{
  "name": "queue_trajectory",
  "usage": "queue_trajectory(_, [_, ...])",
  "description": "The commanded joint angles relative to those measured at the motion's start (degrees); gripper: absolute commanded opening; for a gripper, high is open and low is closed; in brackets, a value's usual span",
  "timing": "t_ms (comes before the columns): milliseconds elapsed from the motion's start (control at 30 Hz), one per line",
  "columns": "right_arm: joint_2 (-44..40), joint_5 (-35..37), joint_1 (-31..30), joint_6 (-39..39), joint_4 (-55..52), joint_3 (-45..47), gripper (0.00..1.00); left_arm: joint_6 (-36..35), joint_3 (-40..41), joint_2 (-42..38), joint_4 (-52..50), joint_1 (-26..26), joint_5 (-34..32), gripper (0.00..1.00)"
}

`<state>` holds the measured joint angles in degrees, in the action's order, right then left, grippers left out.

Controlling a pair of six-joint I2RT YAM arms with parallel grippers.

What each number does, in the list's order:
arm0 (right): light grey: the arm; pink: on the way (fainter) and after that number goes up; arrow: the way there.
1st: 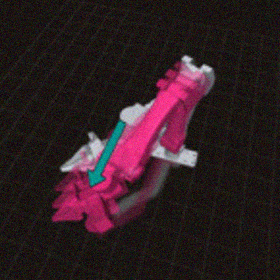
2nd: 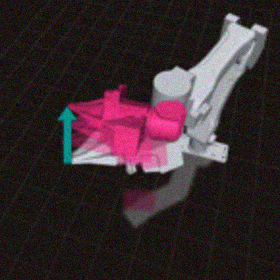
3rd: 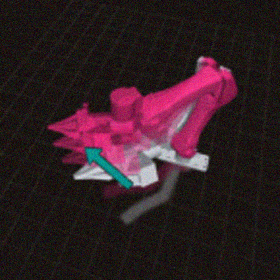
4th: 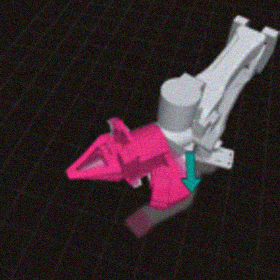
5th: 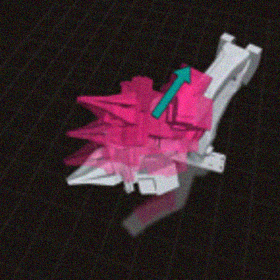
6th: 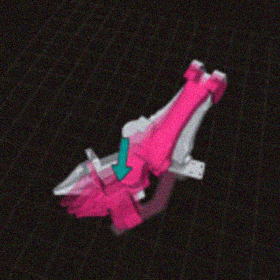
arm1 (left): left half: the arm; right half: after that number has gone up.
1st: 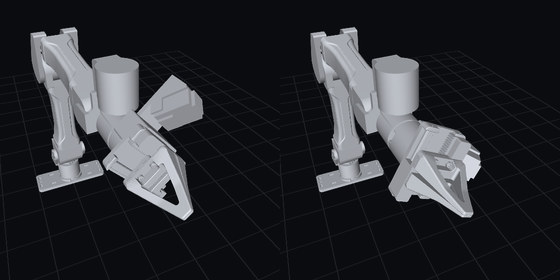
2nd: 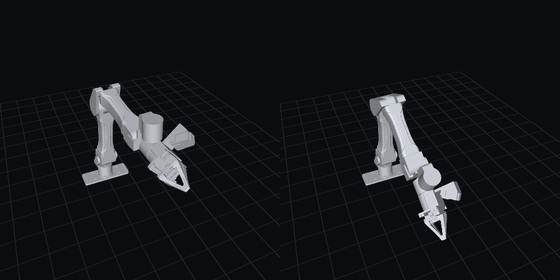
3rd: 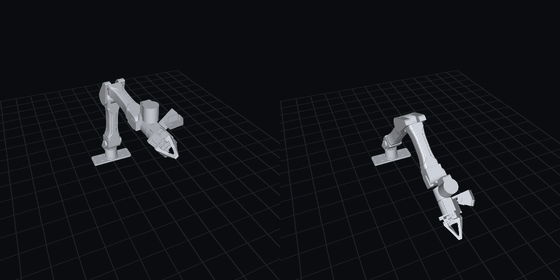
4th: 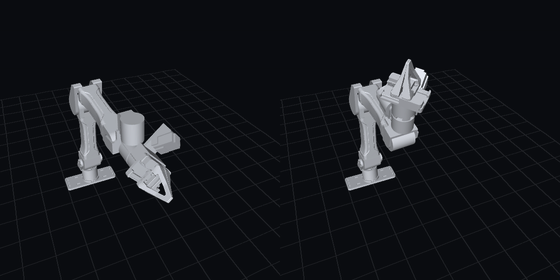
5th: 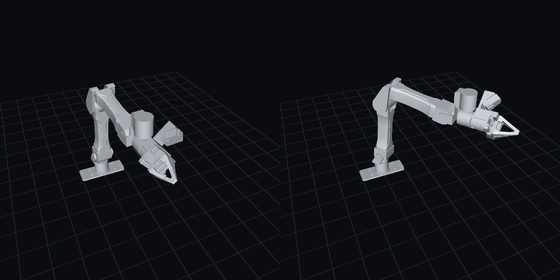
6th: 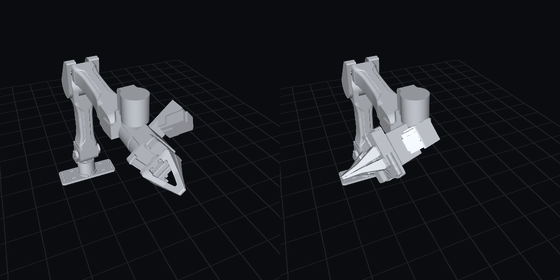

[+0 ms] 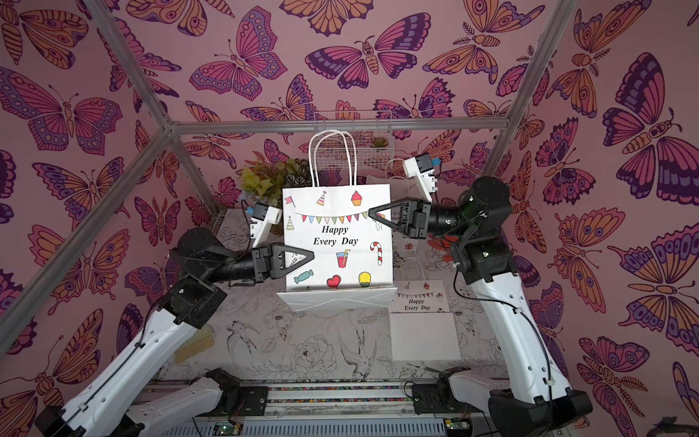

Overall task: Put away the paper bag
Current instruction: Press the paper bag.

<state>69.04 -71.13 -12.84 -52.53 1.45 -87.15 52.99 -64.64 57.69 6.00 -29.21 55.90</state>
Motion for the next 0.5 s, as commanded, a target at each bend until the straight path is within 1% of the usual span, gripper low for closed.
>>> queue_trajectory(0, [0.63,-1.18,1.67,-0.22,1.61,-4.13,0.23,-1.30,-1.09,-1.16,-1.64,0.38,0.34,0.00])
queue_trajectory(133, [2.28,-1.77,2.40,-0.84,1.92,-7.06,0.24,-1.66,-1.19,-1.63,-2.63,0.56,0.35,0.00])
queue_trajectory(267, [3.46,-1.93,2.43,-3.23,4.78,-8.38,0.02,-1.93,-0.63,-2.14,-3.24,0.64,0.35,0.00])
queue_trajectory(300, [3.67,-1.80,2.48,-3.50,5.12,-8.38,0.00,-1.93,-0.51,-2.27,-3.31,0.65,0.35,0.00])
queue_trajectory(433, [3.42,-1.57,2.42,-3.89,5.36,-7.16,0.00,-2.20,-0.61,-2.46,-3.28,0.73,-0.25,0.00])
queue_trajectory(467, [2.93,-1.68,2.46,-3.86,5.42,-6.13,0.05,-2.26,-0.88,-2.56,-3.36,0.85,-0.55,0.00])
